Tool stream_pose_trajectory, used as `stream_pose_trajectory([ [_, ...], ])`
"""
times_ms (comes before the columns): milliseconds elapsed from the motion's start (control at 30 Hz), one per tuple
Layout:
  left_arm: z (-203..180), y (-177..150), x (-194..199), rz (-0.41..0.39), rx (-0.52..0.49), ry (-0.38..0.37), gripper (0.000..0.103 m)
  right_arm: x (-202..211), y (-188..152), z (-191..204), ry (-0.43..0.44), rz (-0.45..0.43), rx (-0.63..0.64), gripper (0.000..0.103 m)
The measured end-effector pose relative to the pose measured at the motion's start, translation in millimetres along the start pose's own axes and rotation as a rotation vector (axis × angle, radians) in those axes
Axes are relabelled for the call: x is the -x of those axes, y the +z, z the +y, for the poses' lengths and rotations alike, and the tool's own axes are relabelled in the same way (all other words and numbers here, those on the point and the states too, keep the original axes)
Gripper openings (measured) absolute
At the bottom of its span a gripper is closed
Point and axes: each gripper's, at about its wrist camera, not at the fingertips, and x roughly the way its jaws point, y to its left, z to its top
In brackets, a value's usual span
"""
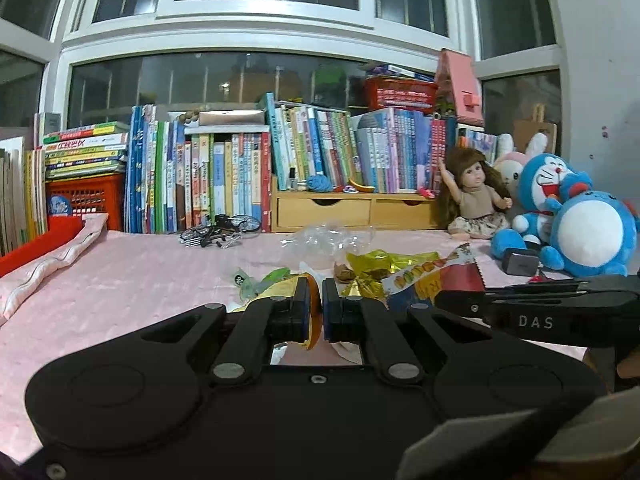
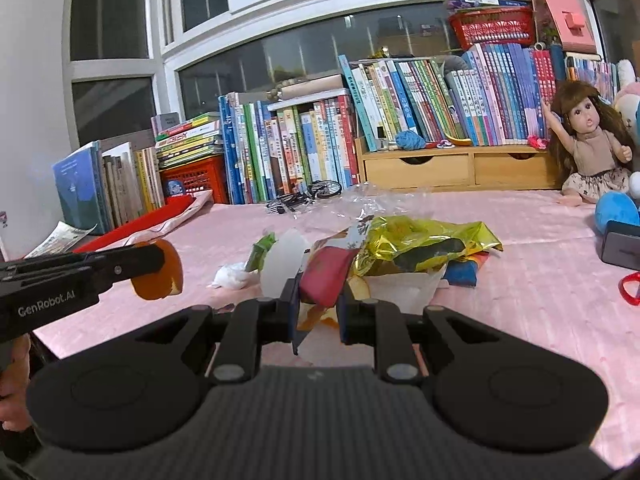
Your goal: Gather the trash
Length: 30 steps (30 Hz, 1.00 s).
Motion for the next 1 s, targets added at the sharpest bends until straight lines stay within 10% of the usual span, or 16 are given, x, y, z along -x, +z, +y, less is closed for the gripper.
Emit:
stream_pose_trajectory([
  [1000,-19,-12,51,0.034,-0.045,-0.136,0.006,52,-23,16,0.073,0.015,0.01,0.023],
])
